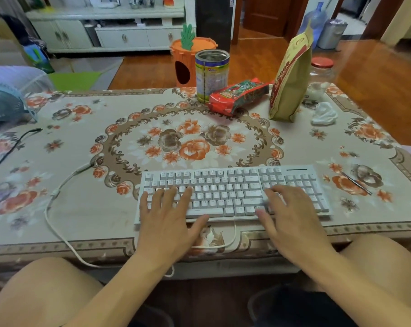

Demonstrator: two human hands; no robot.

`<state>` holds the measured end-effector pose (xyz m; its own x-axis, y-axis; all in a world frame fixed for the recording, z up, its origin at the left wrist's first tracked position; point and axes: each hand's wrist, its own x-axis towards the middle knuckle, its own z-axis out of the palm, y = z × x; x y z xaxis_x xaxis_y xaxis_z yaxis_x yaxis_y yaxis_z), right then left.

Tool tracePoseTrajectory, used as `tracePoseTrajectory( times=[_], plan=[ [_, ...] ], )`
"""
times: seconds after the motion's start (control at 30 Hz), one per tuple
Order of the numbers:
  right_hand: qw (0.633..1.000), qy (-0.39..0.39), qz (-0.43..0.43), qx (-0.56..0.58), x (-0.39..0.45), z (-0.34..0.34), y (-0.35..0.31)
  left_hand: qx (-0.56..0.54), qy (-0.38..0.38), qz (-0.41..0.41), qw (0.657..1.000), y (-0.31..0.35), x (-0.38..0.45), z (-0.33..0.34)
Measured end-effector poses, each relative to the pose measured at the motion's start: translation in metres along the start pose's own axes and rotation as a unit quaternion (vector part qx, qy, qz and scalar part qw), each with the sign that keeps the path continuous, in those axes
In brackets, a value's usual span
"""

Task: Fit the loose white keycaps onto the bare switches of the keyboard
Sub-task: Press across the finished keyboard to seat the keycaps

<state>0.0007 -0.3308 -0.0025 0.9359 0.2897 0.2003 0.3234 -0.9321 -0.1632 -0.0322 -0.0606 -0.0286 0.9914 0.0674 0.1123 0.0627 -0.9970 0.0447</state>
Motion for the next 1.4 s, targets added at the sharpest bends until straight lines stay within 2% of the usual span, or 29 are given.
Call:
tracePoseTrajectory(
  times=[0.1, 0.17, 0.3, 0.4, 0.63, 0.8, 0.87, 0.93, 1.0, 1.07, 1.13, 1.2, 1.3, 1.33, 1.4],
  plan=[
    [0.991, -0.061, -0.119, 0.031, 0.017, 0.011, -0.061, 0.003, 0.012, -0.012, 1.0, -0.005, 0.002, -0.001],
    [0.984, -0.057, -0.166, 0.013, 0.032, 0.025, -0.09, 0.008, 0.021, -0.009, 1.0, -0.008, 0.004, -0.002],
    [0.992, -0.028, -0.126, 0.01, 0.045, 0.041, -0.109, 0.04, 0.01, 0.026, 0.999, -0.013, 0.003, -0.004],
    [0.991, -0.03, -0.13, -0.014, 0.046, 0.046, -0.114, 0.037, 0.01, 0.036, 0.999, -0.015, 0.003, -0.004],
    [0.994, 0.007, -0.108, -0.014, 0.041, 0.035, -0.096, 0.035, 0.025, 0.045, 0.998, -0.01, 0.007, -0.009],
    [0.992, -0.022, -0.116, -0.04, 0.039, 0.04, -0.101, 0.057, -0.008, 0.053, 0.997, -0.009, 0.007, -0.008],
    [0.993, -0.034, -0.109, -0.017, 0.042, 0.033, -0.098, 0.042, -0.032, 0.033, 0.998, -0.007, 0.007, -0.013],
    [0.994, -0.031, -0.076, 0.077, 0.049, 0.023, -0.088, -0.015, -0.047, 0.001, 0.999, -0.012, 0.005, -0.017],
    [0.99, 0.049, -0.041, 0.129, 0.047, 0.015, -0.066, -0.09, -0.027, -0.037, 0.995, -0.019, 0.002, -0.02],
    [0.987, 0.113, 0.045, 0.108, 0.043, 0.014, -0.031, -0.185, -0.001, -0.1, 0.978, -0.029, -0.003, -0.02],
    [0.971, 0.07, 0.206, 0.1, 0.041, 0.012, 0.01, -0.303, 0.009, -0.182, 0.935, -0.038, -0.005, -0.013],
    [0.934, 0.03, 0.319, 0.156, 0.041, 0.01, 0.043, -0.399, 0.027, -0.228, 0.888, -0.039, -0.002, -0.011],
    [0.861, 0.022, 0.39, 0.325, 0.047, 0.006, 0.068, -0.542, 0.083, -0.267, 0.793, -0.03, 0.001, -0.011],
    [0.847, 0.024, 0.397, 0.354, 0.048, 0.005, 0.07, -0.554, 0.097, -0.27, 0.781, -0.029, 0.002, -0.01],
    [0.847, 0.014, 0.396, 0.354, 0.057, 0.0, 0.071, -0.551, 0.114, -0.274, 0.78, -0.031, 0.009, -0.009]
  ],
)
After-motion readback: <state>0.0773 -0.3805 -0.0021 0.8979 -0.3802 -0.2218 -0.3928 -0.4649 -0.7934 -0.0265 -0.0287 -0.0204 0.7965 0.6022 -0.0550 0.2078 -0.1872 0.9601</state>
